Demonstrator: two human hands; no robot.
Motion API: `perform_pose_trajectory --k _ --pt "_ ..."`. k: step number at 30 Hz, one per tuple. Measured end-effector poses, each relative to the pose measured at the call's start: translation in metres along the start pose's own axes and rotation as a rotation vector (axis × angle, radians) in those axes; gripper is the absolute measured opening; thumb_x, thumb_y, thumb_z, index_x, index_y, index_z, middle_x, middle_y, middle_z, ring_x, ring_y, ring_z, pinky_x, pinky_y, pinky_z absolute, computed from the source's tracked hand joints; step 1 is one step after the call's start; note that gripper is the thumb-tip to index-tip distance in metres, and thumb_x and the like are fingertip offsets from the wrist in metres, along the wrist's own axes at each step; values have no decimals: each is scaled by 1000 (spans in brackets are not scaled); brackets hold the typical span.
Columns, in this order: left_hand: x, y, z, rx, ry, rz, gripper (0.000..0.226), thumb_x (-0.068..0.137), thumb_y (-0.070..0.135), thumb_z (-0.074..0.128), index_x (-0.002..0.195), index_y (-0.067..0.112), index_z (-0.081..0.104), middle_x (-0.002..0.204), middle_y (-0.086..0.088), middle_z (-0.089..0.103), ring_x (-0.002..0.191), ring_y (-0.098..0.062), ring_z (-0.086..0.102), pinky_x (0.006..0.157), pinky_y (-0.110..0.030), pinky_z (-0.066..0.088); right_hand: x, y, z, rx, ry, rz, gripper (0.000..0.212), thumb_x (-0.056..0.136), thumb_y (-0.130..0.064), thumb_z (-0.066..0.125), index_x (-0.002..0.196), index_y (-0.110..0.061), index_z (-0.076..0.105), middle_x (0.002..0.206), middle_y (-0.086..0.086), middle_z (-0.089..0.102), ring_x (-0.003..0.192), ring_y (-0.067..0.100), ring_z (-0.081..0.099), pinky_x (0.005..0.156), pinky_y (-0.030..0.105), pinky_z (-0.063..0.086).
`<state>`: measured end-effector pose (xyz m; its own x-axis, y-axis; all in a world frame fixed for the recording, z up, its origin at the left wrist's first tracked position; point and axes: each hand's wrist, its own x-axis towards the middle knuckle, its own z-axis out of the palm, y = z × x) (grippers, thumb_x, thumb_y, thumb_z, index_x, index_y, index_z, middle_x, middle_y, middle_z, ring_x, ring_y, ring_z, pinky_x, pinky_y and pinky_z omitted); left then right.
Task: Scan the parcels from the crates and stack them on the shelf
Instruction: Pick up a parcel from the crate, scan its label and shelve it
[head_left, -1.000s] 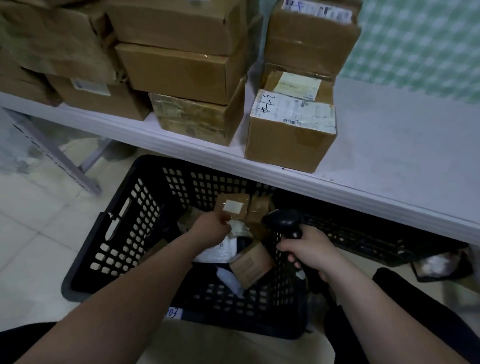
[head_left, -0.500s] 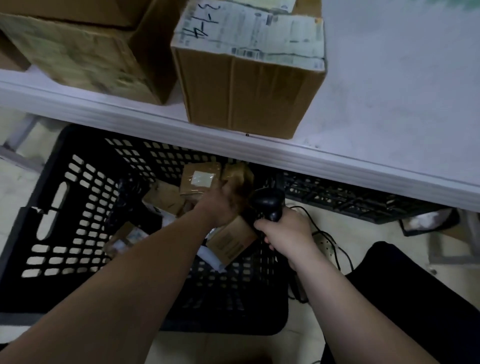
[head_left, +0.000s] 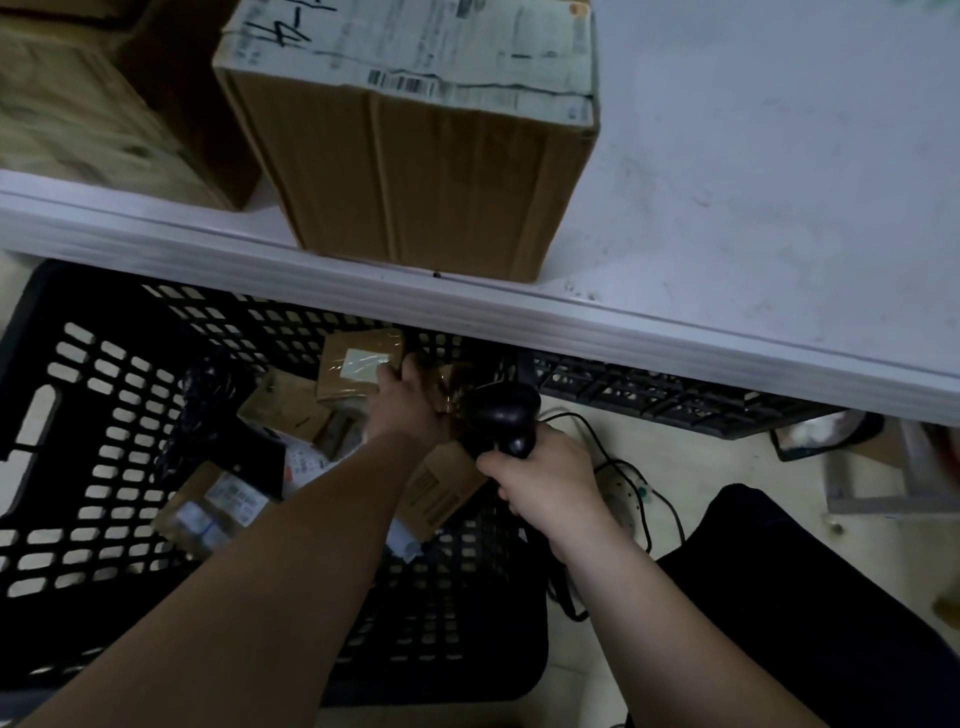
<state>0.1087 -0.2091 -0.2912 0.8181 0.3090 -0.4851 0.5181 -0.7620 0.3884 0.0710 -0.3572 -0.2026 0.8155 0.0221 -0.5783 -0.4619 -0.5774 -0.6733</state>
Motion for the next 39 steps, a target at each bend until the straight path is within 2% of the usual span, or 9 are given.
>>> perform_pose_trajectory --k 7,14,19,22,27,31,33,36,39 --pt "-9 -3 7 -187 53 -34 79 70 32 80 133 13 36 133 -16 21 104 -40 53 96 -39 47 1 1 -1 5 -6 1 40 56 -44 59 82 -14 64 84 12 69 85 35 67 74 47 57" --pt "-27 -29 -20 -547 22 -210 123 50 44 80 151 17 15 140 -17 39 124 -39 45 100 -50 45 -6 2 -6 71 -8 23 28 58 -37 64 80 -21 64 84 6 69 82 29 66 74 43 56" --pt "-58 -71 -65 -900 -54 -327 48 80 13 69 125 14 52 117 -11 61 101 -29 60 83 -39 51 -23 -3 -7 148 -41 51 12 73 -22 70 80 -14 65 69 5 64 60 20 59 56 34 48" --pt "-82 -92 -90 -949 -62 -335 44 73 13 67 116 20 59 110 -9 63 99 -29 59 85 -42 52 -38 -7 -6 232 -58 66 6 77 -13 69 81 -11 64 68 6 61 57 18 55 53 29 43" --pt "-133 -110 -126 -1088 -113 -230 43 57 6 57 99 5 58 81 -10 57 70 -26 52 58 -31 45 -68 -16 -1 385 -33 54 11 79 -13 70 89 -13 65 76 7 62 66 18 56 54 29 45" --pt "-163 -125 -143 -1140 -159 -71 77 38 9 65 115 13 62 116 -24 60 107 -44 57 87 -54 53 -90 -31 4 565 -19 18 13 83 -14 71 94 -14 63 76 6 62 66 18 55 50 25 43" --pt "-179 -129 -150 -1166 -160 25 89 30 11 65 119 19 61 118 -20 58 109 -44 55 87 -55 49 -104 -39 4 674 -30 -9 14 85 -12 69 97 -13 63 80 7 64 70 19 58 55 27 44" --pt "-200 -131 -161 -1195 -169 139 91 34 -1 64 122 22 59 117 -19 56 105 -41 56 88 -60 46 -122 -51 4 780 -38 -44 19 86 -13 68 104 -10 63 81 7 64 69 18 59 52 26 42" --pt "-222 -126 -172 -1130 -91 233 79 56 -13 62 119 34 55 111 -9 60 92 -21 66 68 -37 55 -138 -59 2 843 -35 -60 19 86 -15 69 104 -11 63 78 6 65 65 18 59 43 20 41"
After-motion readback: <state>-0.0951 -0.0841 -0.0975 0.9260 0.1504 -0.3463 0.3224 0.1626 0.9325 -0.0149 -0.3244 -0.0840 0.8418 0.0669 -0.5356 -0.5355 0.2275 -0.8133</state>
